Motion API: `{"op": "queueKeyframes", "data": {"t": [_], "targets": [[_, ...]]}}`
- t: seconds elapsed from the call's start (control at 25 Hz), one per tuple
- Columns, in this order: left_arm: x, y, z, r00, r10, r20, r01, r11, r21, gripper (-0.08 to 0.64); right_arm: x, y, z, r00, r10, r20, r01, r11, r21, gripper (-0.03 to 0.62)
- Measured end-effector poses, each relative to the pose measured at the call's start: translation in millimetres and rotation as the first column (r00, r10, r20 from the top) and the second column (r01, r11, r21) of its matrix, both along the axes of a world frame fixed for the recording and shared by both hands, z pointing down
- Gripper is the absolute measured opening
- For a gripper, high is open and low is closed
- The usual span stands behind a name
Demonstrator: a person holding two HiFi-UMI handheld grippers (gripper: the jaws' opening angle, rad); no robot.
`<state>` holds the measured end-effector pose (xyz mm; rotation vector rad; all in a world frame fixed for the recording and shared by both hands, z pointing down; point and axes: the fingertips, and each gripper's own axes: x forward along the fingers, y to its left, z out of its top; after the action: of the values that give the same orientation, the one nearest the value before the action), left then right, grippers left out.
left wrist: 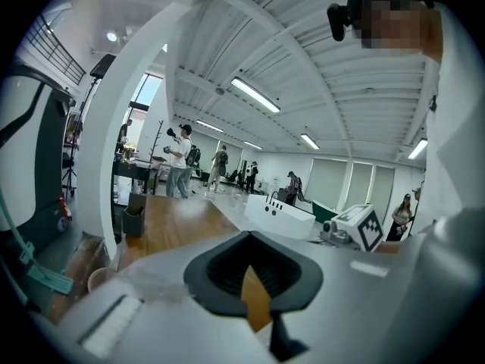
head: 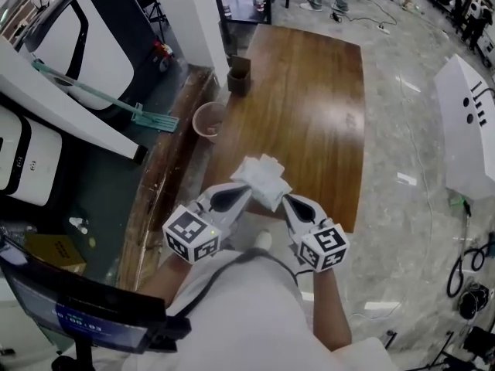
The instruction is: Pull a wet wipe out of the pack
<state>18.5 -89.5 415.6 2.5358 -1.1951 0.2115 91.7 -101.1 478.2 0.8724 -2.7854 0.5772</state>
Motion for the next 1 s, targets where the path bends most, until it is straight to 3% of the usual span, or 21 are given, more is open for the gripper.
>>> {"op": "queueKeyframes", "data": {"t": [0.2,0.44,0.6,0.8,1.0], "targets": [[4.5,7.5,14.8,0.999,-0.020,0.027,0.022,0.998,-0.065,0.003,6.3,-6.2,-0.6,0.998,0.001,0.060,0.000,1.000,-0.012,0.008],[8.0,-3.3,12.8,0.997,0.006,0.082,-0.001,0.998,-0.062,0.003,12.9,-10.0,2.6,0.995,0.019,0.096,-0.019,1.000,-0.002,0.009],[5.1,-13.1,18.7,0.998,0.002,0.062,0.003,0.996,-0.084,0.003,9.3,-6.1,7.6,0.996,0.027,0.084,-0.027,1.000,-0.003,0.009],[20.5,-22.0,33.5,0.994,0.095,0.058,-0.089,0.991,-0.101,0.003,11.2,-12.0,11.4,0.993,0.116,0.029,-0.116,0.993,-0.002,0.008],[24.1,-43.1,26.2,0.990,0.144,0.002,-0.144,0.986,-0.080,0.003,7.2,-13.2,15.2,0.981,0.193,0.020,-0.192,0.980,-0.048,0.008]]}}
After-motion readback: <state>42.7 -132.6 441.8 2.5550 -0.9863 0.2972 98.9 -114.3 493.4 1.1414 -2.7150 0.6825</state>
